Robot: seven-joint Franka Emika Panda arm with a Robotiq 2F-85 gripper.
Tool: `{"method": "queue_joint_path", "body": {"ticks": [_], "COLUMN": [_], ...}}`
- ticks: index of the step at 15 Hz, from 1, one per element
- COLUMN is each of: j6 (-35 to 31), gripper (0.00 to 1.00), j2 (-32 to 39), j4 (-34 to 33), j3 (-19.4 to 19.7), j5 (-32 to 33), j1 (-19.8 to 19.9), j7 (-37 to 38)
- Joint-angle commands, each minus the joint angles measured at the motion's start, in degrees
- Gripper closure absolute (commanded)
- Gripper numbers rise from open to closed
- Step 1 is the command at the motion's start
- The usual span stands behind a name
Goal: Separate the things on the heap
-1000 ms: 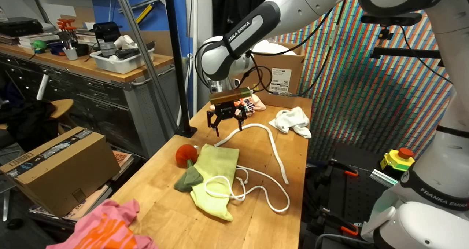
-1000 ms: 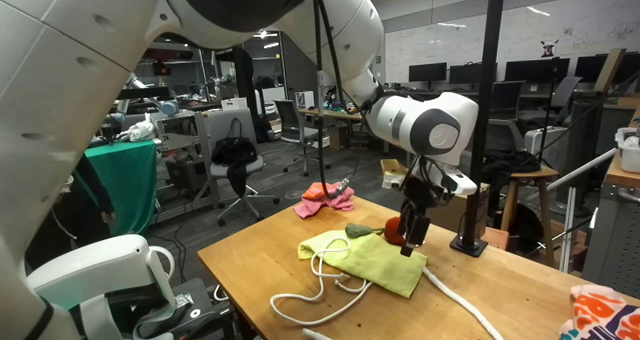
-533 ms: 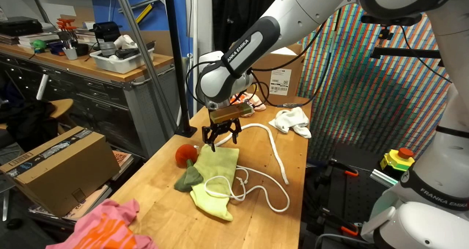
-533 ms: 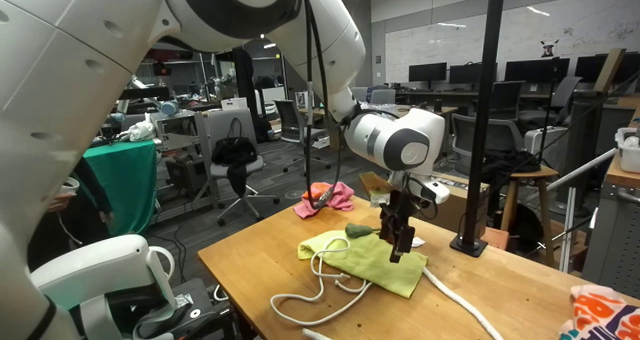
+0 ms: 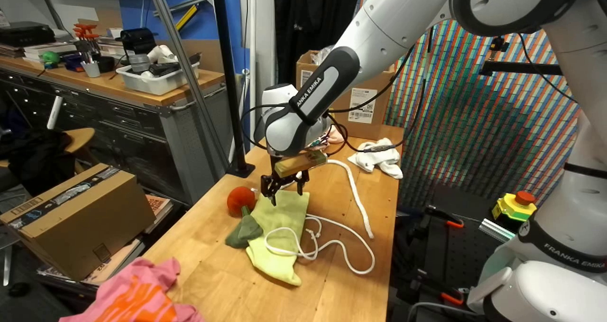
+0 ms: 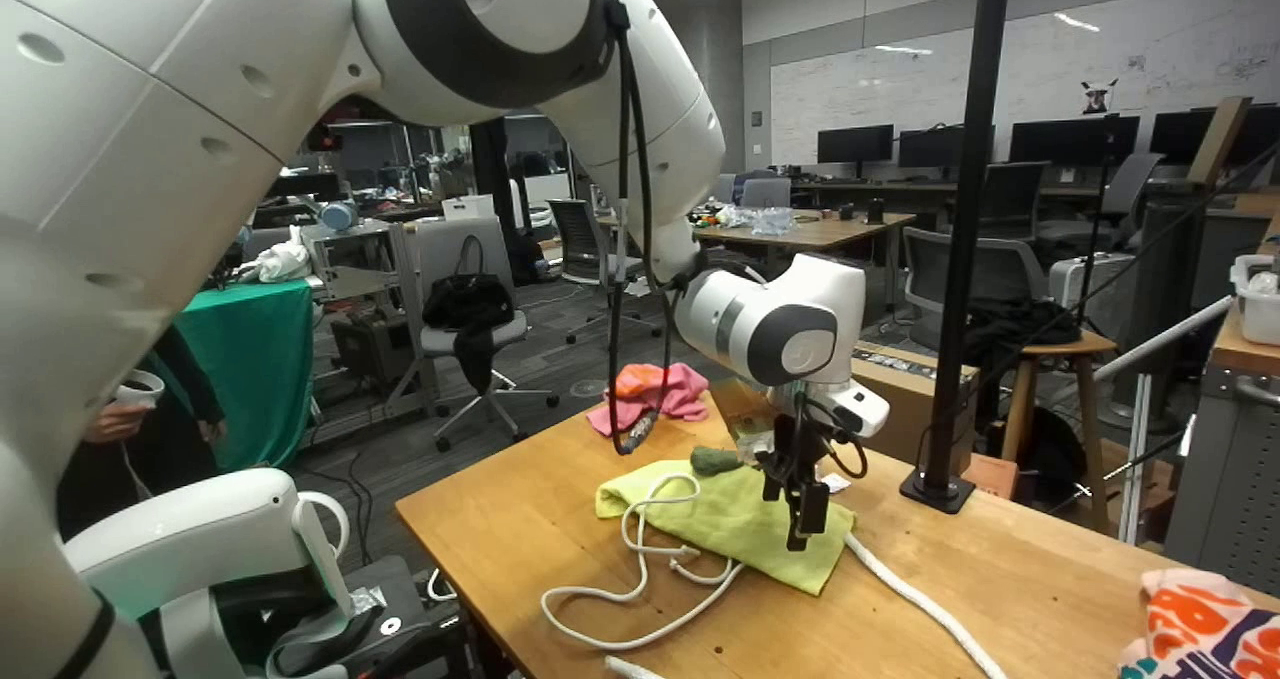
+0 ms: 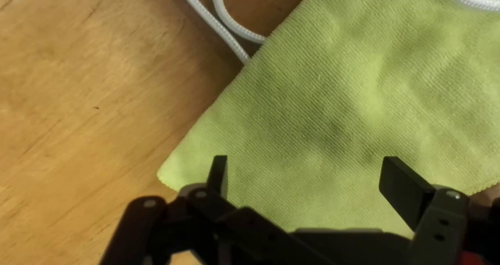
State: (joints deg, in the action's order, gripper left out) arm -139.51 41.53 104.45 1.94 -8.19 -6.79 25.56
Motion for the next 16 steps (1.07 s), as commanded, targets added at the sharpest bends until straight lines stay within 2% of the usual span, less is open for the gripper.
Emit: {"method": "queue_joint_path", "body": {"ticks": [1, 9, 16], "j6": [-4.02, -6.12, -6.68], "gripper": [0.00, 0.00, 0.00], "j2": [1.40, 2.42, 3.43], "j4": [-0.08, -0.58, -0.95], "j3": [0.52, 0.97, -0.78], "j5": [0.21, -0.33, -3.12], "j1": [-0.32, 0.47, 3.01], "j7": [-0.90, -1.16, -2.78]}}
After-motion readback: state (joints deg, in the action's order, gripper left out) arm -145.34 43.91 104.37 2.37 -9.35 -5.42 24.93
